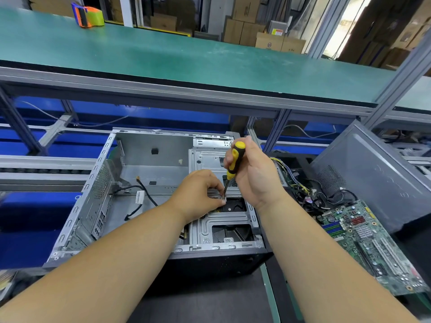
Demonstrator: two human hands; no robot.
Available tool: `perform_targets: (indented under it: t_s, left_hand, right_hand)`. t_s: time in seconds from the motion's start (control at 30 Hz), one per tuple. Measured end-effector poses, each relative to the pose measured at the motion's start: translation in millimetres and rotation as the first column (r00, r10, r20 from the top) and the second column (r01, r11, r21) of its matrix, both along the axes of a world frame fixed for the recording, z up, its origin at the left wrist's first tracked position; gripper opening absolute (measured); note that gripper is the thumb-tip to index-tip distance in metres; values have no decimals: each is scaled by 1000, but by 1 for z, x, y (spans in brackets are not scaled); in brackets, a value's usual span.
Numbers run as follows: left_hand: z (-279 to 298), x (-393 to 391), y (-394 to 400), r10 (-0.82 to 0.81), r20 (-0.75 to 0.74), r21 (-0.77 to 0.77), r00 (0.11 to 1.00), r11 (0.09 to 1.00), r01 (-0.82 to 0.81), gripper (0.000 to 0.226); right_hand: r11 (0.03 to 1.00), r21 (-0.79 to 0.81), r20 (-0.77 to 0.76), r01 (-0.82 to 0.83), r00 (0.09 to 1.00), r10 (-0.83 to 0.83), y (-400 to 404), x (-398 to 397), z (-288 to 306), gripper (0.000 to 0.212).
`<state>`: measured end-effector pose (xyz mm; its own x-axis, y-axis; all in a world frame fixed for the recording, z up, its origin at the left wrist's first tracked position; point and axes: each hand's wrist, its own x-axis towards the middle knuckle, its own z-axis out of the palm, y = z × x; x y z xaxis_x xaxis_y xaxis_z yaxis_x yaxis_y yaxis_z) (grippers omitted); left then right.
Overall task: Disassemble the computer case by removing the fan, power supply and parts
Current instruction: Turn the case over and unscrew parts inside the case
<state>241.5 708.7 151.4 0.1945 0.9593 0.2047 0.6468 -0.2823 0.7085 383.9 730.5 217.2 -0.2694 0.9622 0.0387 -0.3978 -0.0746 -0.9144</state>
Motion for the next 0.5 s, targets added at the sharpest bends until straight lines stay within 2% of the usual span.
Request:
perform_targets:
  t_s: [0.17,0.33,0.5]
  left_hand:
    - [1,0,0,2,11,4,1000,1000,-2,17]
    - [3,-3,-1,-23,-23,-27,999,999,22,18]
    - [3,-5,-1,-53,-55,-68,997,996,49,26]
  right_hand:
    - [1000,-10,-43,-24,999,23,-2,-3,3,48]
    - [997,77,84,-7,996,0,-2,0,2,25]
    - [995,91,148,31,988,-45,-1,4,2,27]
